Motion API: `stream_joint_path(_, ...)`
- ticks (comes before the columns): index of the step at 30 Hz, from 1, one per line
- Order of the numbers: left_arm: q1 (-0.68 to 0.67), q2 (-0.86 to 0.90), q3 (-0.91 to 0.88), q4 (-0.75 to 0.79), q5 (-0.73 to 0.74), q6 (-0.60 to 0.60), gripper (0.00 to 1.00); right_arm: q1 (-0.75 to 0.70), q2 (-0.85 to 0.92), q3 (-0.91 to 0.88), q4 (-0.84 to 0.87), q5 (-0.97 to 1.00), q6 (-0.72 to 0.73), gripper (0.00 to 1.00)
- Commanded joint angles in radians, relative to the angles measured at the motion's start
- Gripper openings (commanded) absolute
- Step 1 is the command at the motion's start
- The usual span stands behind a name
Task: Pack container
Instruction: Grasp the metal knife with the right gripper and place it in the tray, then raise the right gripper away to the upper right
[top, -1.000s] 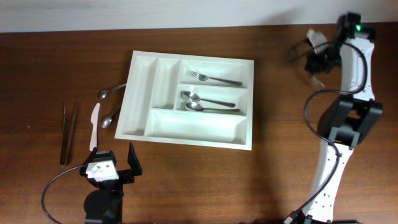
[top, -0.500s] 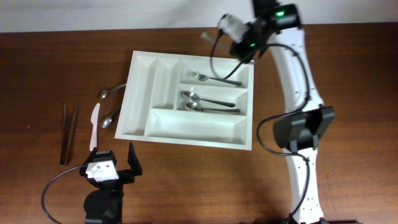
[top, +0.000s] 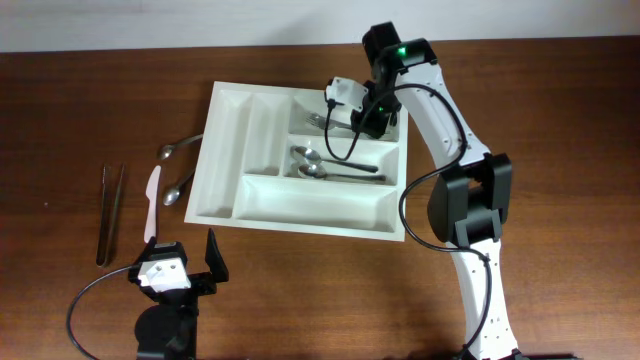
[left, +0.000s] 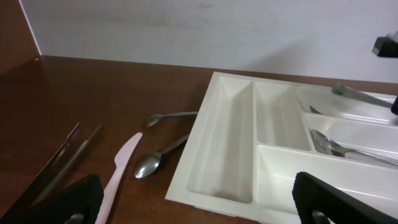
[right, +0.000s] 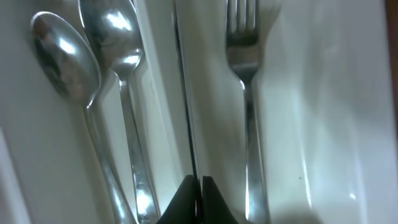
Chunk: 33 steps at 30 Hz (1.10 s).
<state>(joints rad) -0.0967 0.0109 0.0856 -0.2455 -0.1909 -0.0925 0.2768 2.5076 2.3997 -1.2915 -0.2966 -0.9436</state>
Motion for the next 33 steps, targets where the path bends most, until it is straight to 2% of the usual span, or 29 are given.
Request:
stream_joint_path(1,0.006,-0.006,-0.008,0.003,0.011,0.019,0.99,-0.002,0.003,-0.006,0.015,-0.010,0.008,0.27)
stream_joint_path(2,0.006,-0.006,-0.008,0.003,0.011,0.019,0.99,-0.002,0.002,-0.003,0.022,-0.010,0.034,0.56)
stream_joint_path(4,0.006,-0.006,-0.008,0.003,0.011,0.019,0.99,-0.002,0.002,0.018,0.024,-0.011,0.077,0.66)
stream_joint_path(8,0.006,-0.006,-0.008,0.003,0.011,0.019,0.99,-0.004,-0.008,0.071,0.025,-0.025,0.169,0.76)
stream_joint_path(10,0.006,-0.006,-0.008,0.003,0.011,0.019,0.99,-0.012,-0.017,0.117,0.024,-0.023,0.236,0.90)
stream_joint_path(11,0.006,-0.006,-0.008,0.003,0.011,0.019,0.99,-0.025,-0.024,0.157,0.022,-0.001,0.314,0.96)
stream_joint_path(12,0.006,-0.006,-0.008,0.003,0.011,0.019,0.99,-0.039,-0.033,0.193,0.015,0.018,0.371,0.99)
stream_joint_path(14,0.006,-0.006,-0.008,0.003,0.011,0.019,0.99,-0.083,-0.054,0.271,-0.018,0.048,0.484,0.99)
stream_joint_path(19,0.006,-0.006,-0.008,0.003,0.011,0.019,0.99,-0.232,-0.078,0.441,-0.145,0.128,0.645,0.99)
stream_joint_path(27,0.006,-0.006,-0.008,0.003,0.011,0.019,0.99,-0.483,-0.078,0.509,-0.382,0.193,0.717,0.99)
stream_joint_path(29,0.006,-0.006,-0.008,0.003,0.011,0.019,0.99,-0.527,-0.078,0.509,-0.407,0.193,0.785,0.99)
stream_joint_path(33,0.006,-0.006,-0.008,0.026,0.011,0.019,0.99,-0.568,-0.078,0.509,-0.407,0.193,0.795,0.99)
